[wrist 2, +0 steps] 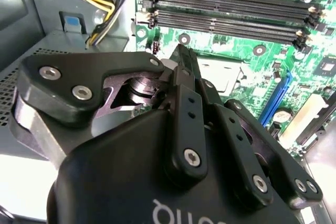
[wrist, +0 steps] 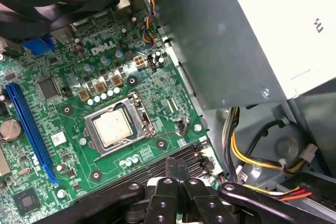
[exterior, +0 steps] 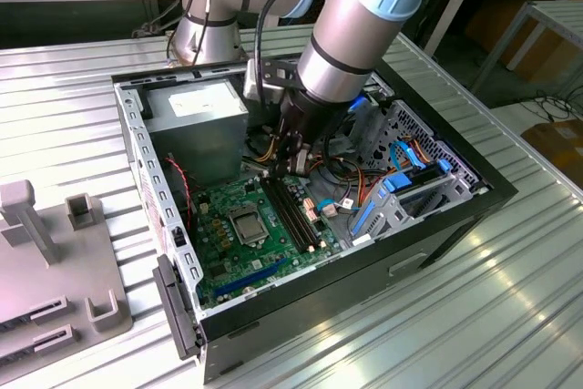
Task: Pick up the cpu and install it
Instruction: 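Install the first cpu locking lever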
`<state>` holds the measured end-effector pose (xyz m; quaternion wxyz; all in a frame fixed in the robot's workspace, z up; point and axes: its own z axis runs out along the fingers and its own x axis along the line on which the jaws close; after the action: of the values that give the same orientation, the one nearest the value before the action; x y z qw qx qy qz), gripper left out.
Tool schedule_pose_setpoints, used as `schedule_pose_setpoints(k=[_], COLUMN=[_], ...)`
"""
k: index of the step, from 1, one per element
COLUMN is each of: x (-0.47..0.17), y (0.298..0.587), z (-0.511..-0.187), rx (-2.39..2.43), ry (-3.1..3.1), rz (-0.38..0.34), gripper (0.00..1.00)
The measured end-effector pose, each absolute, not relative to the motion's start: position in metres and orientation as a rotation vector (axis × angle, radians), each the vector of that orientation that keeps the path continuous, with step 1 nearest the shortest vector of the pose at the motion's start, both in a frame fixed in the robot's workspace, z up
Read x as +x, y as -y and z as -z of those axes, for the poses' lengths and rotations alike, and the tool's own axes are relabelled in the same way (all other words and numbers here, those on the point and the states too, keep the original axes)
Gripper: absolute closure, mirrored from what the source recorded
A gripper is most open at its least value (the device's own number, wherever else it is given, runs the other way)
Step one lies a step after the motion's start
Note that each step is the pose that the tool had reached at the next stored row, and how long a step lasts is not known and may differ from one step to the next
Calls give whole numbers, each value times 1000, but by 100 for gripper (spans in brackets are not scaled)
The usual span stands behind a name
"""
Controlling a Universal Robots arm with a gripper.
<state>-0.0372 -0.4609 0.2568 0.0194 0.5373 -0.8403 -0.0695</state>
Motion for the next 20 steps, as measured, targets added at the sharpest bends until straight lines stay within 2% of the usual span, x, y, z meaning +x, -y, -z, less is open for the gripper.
schedule_pose_setpoints(k=[20], x=[-49], y=[438], z=[-246], rx=[1678], ry=[2605], rz=[227], gripper=[89])
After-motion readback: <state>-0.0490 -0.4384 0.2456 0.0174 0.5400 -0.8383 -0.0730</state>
